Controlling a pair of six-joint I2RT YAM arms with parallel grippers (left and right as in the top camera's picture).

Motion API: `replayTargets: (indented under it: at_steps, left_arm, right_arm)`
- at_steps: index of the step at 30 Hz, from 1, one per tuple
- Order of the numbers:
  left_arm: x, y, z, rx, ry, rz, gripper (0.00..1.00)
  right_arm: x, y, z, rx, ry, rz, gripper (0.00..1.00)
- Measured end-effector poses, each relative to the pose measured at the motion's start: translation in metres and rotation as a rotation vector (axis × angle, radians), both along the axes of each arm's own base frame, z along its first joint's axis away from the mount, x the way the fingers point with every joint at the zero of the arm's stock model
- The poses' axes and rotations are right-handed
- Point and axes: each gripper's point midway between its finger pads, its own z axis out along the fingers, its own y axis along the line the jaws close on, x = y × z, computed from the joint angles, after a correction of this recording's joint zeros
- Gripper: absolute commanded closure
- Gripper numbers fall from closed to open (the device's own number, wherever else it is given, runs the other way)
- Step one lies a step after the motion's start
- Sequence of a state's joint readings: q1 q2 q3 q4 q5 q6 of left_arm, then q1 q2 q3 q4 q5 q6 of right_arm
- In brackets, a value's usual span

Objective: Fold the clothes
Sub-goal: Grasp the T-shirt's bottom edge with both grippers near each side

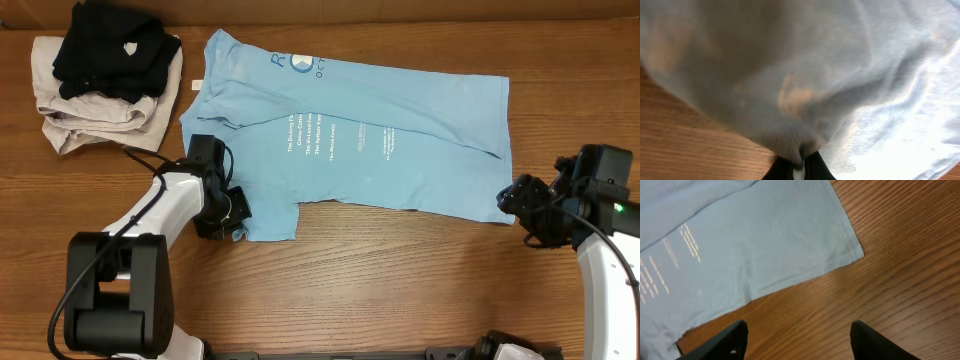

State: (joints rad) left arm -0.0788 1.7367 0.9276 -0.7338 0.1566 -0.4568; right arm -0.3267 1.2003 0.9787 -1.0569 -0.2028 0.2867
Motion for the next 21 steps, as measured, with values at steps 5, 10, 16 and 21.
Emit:
replayTargets:
  at_steps: [5, 10, 16, 21]
  left_arm:
    - [0.001, -0.003, 0.004, -0.012, 0.061, -0.082, 0.96]
    - [0.030, -0.005, 0.025, -0.013, 0.010, -0.152, 0.96]
    - [0.054, -0.007, 0.054, -0.012, -0.052, -0.187, 0.96]
    - [0.064, -0.008, 0.067, -0.011, -0.081, -0.204, 0.96]
  right_arm:
    - [0.017, -0.006, -0.024, 0.018, 0.046, -0.004, 0.51]
    - [0.026, -0.009, -0.065, 0.054, 0.151, -0.009, 0.44]
    - [0.028, -0.010, -0.106, 0.091, 0.252, -0.026, 0.44]
    - [0.028, -0.009, -0.122, 0.108, 0.295, -0.040, 0.44]
